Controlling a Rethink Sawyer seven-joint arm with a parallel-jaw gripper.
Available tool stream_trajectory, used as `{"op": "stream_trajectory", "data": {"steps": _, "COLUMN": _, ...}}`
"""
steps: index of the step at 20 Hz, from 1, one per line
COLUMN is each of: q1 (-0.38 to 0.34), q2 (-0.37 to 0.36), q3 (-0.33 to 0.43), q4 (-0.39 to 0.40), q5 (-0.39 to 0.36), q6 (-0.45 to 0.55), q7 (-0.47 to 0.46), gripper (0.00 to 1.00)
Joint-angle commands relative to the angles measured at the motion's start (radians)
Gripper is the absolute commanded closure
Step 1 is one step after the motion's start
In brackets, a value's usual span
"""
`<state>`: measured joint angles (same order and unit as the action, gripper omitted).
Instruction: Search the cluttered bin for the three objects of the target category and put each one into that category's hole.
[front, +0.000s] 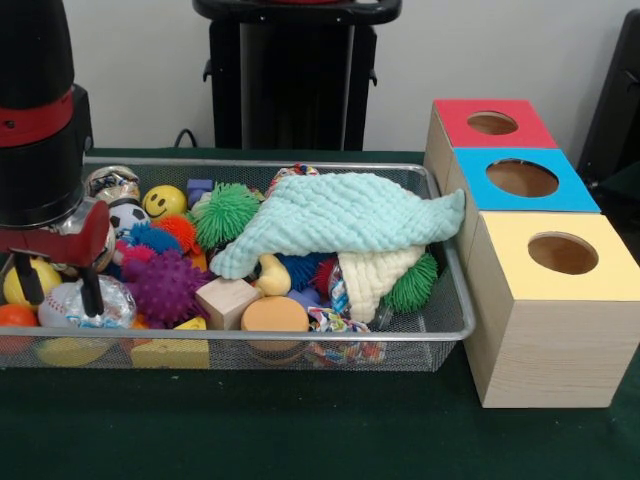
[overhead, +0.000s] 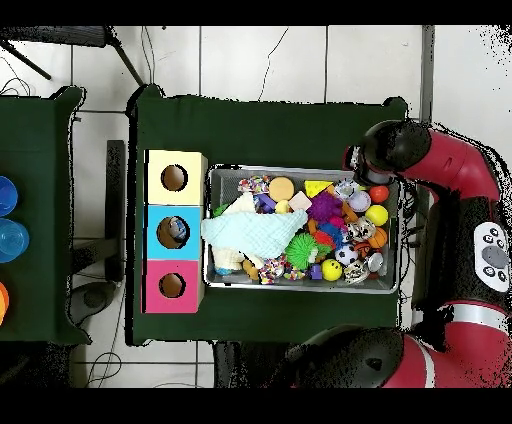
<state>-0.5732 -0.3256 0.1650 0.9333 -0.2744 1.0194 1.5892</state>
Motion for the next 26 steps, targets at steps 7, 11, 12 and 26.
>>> {"op": "stream_trajectory", "data": {"steps": 7, "q1": -0.004, "q2": -0.016, "q3": 0.021, "q4": 0.126, "q5": -0.013, "q6": -0.099, "q7": 0.014, "gripper": 0.00}}
{"op": "stream_trajectory", "data": {"steps": 11, "q1": -0.001, "q2": -0.011, "q3": 0.021, "q4": 0.120, "q5": -0.004, "q6": -0.090, "q7": 0.027, "gripper": 0.00}}
{"op": "stream_trajectory", "data": {"steps": 12, "q1": -0.001, "q2": -0.012, "q3": 0.021, "q4": 0.121, "q5": -0.003, "q6": -0.089, "q7": 0.028, "gripper": 0.00}}
{"op": "stream_trajectory", "data": {"steps": 26, "q1": -0.010, "q2": -0.019, "q3": 0.037, "q4": 0.175, "q5": 0.020, "q6": -0.122, "q7": 0.048, "gripper": 0.00}}
